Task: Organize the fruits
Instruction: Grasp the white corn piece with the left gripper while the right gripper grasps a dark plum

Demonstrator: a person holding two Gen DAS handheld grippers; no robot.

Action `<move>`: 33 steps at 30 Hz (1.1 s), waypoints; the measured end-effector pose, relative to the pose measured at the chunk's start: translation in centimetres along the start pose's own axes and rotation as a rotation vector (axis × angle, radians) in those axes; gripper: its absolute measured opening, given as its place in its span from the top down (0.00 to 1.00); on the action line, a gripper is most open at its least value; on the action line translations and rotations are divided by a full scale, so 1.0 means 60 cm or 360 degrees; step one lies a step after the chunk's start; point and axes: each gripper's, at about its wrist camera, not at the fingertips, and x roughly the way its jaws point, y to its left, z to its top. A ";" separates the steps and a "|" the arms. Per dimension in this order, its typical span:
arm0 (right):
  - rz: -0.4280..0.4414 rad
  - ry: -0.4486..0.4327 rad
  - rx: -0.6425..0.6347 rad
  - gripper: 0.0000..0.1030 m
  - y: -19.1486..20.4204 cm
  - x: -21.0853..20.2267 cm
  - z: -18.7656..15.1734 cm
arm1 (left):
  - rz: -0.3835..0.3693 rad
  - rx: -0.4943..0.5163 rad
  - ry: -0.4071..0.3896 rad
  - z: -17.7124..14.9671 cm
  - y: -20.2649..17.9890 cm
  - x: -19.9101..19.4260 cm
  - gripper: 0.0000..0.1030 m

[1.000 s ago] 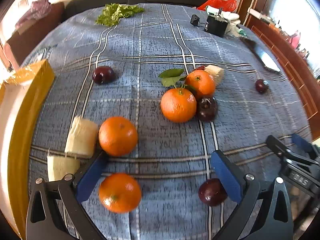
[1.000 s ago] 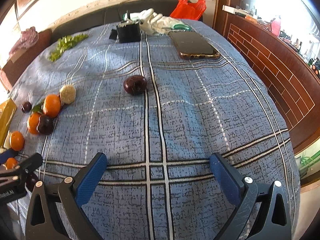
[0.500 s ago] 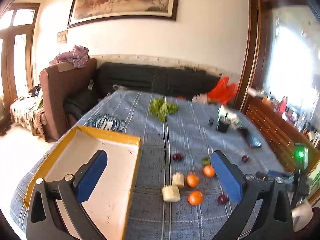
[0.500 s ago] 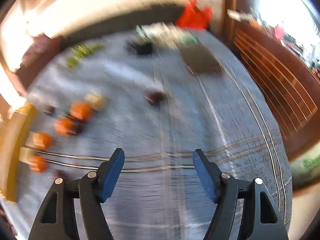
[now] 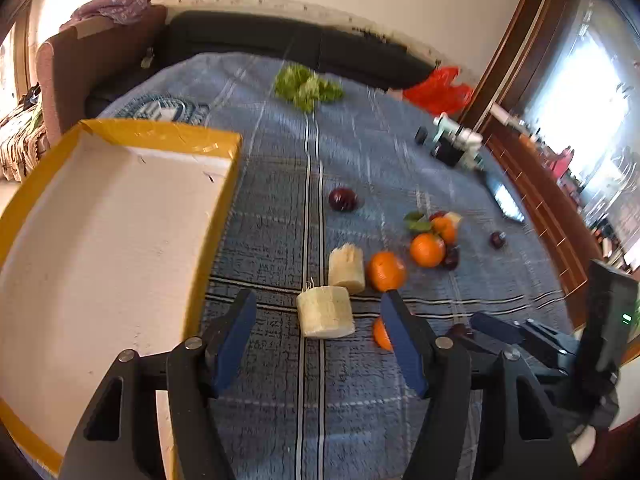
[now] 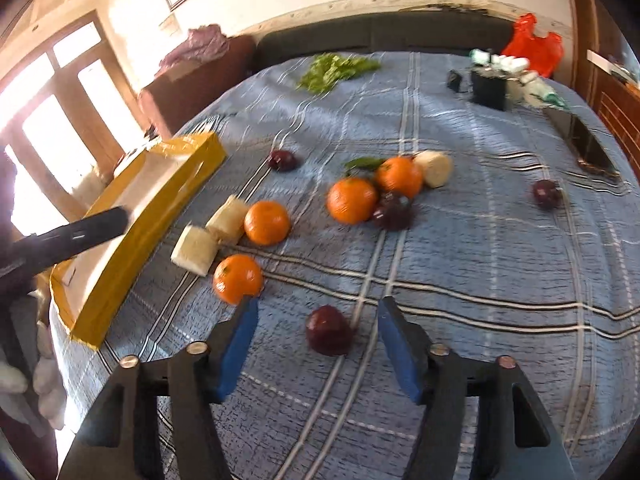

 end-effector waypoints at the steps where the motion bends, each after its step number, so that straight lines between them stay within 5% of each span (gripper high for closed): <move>1: -0.0006 0.0004 -0.0019 0.40 0.003 0.002 -0.002 | 0.0006 0.0015 0.0024 0.001 -0.002 0.011 0.38; 15: -0.0099 0.0036 -0.0133 0.51 0.020 0.025 -0.017 | 0.0136 0.0266 0.0144 -0.007 -0.034 0.065 0.37; 17: -0.0087 0.0035 -0.0131 0.59 0.020 0.024 -0.018 | 0.0133 0.0324 0.0170 -0.014 -0.044 0.070 0.44; 19: -0.0081 0.0027 -0.0123 0.63 0.019 0.023 -0.018 | 0.0120 0.0327 0.0235 -0.017 -0.048 0.084 0.65; 22: -0.0069 0.0018 -0.0104 0.73 0.015 0.020 -0.018 | 0.0116 0.0312 0.0205 -0.019 -0.048 0.084 0.65; 33: -0.0027 -0.0072 -0.0101 0.73 0.036 -0.035 -0.019 | 0.0000 0.0130 -0.0025 -0.018 -0.020 -0.037 0.65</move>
